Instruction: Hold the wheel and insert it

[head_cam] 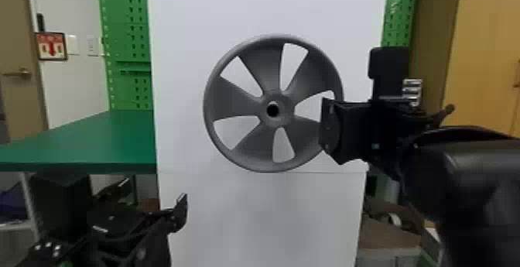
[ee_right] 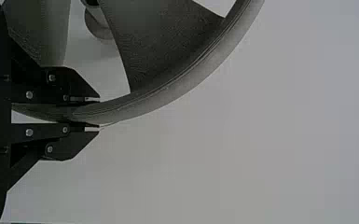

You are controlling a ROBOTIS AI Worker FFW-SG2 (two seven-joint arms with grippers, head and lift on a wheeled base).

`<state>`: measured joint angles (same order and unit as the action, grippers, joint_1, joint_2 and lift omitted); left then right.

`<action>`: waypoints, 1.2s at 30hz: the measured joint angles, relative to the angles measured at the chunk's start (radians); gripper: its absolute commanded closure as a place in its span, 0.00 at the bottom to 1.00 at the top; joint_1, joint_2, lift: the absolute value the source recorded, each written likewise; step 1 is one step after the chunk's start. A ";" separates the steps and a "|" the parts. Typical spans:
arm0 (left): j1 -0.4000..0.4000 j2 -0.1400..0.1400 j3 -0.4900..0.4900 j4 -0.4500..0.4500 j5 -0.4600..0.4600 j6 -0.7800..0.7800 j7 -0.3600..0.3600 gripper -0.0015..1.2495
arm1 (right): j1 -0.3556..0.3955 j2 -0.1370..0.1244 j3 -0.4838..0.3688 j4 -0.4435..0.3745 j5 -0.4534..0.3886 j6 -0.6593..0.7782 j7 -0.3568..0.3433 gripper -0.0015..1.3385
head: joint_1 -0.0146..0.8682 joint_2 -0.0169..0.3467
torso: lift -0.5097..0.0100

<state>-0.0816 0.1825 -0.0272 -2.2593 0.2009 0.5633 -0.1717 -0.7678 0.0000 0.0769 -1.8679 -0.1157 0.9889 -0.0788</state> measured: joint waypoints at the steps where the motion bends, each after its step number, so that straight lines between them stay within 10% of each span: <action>1: 0.000 0.000 0.000 0.000 0.000 0.000 0.000 0.08 | -0.001 0.000 -0.001 0.004 0.000 -0.004 0.000 0.92 | 0.25 0.07 | 0.13; 36: -0.013 -0.002 -0.015 0.021 0.002 -0.029 0.000 0.08 | -0.089 0.000 0.003 0.186 -0.002 -0.022 -0.012 0.92 | 0.25 0.07 | 0.13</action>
<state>-0.0948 0.1810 -0.0418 -2.2386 0.2025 0.5346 -0.1718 -0.8571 0.0000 0.0798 -1.6821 -0.1182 0.9665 -0.0905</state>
